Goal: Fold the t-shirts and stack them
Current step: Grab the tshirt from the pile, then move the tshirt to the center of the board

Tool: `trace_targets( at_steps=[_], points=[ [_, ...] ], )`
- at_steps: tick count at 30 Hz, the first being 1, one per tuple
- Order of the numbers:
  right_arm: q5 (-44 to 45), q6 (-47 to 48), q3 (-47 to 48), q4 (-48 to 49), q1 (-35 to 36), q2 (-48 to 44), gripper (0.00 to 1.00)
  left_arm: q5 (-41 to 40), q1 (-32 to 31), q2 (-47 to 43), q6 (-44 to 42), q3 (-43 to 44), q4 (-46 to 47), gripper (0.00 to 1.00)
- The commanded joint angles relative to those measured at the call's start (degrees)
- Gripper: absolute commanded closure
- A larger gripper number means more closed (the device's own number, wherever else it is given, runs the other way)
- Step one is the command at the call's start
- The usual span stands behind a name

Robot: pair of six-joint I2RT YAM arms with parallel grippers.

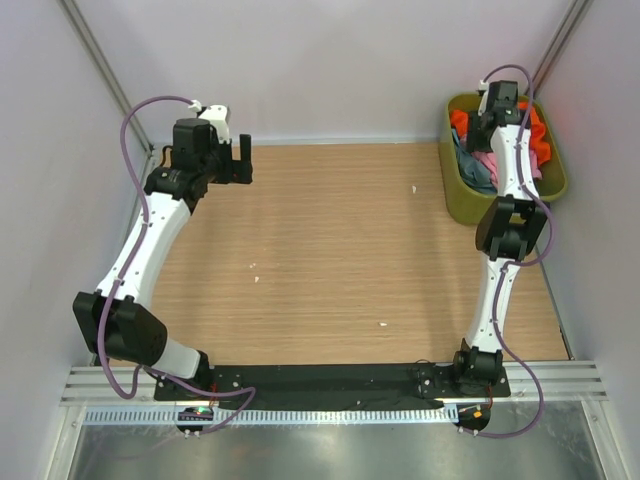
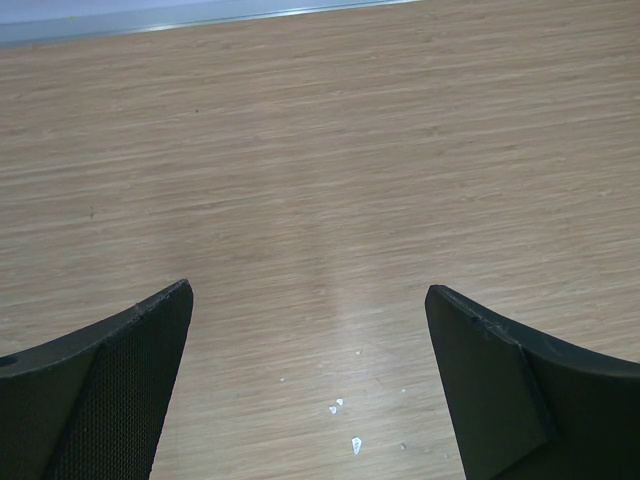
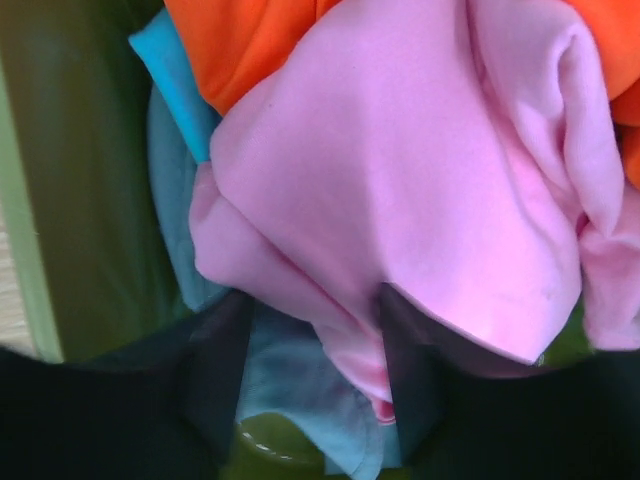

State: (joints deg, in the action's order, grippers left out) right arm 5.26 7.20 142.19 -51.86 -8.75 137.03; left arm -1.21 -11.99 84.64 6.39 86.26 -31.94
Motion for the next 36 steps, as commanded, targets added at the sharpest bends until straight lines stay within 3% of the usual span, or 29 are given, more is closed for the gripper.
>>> trace_targets(
  at_steps=[1, 7, 10, 17, 21, 24, 29, 34, 36],
  points=[
    [-0.25, -0.26, 3.62, 1.67, -0.21, -0.98, 0.56, 1.04, -0.23, -1.06, -0.42, 0.67, 1.62, 0.00],
    [1.86, 0.00, 4.06, 2.20, -0.21, -1.85, 0.91, 1.04, -0.23, -1.14, -0.24, 0.23, 1.80, 0.00],
    [1.86, 1.75, 5.20, 2.37, -0.04, -4.14, 0.99, 0.95, -0.23, -0.97, -0.59, 0.23, 2.06, 0.00],
    [-0.58, 8.52, 5.05, 8.06, 0.93, -16.86, 0.99, -1.33, -0.14, -0.71, -2.43, -0.83, 3.29, 0.00],
    [-1.65, 17.21, -21.25, 31.21, 3.99, -37.74, 0.99, -2.73, -0.14, 0.17, -2.71, -0.74, 3.47, 0.00],
    [-3.31, 25.30, -30.12, 38.47, 8.73, -44.20, 0.99, -5.03, -0.23, 0.96, -1.12, -0.39, 2.77, 0.00],
    [-6.83, 30.76, -32.50, 42.18, 19.81, -50.28, 0.99, -8.18, -0.14, 3.16, -0.07, 1.28, -1.37, 0.00],
    [-7.19, 32.79, -25.92, 44.03, 33.42, -48.88, 0.99, -10.65, -0.05, 2.99, -0.15, 1.02, -0.75, 0.00],
    [-6.49, 31.04, -23.46, 44.73, 35.11, -47.74, 0.99, -13.19, -0.14, 3.07, -0.24, 1.11, -0.49, 0.00]
  ],
)
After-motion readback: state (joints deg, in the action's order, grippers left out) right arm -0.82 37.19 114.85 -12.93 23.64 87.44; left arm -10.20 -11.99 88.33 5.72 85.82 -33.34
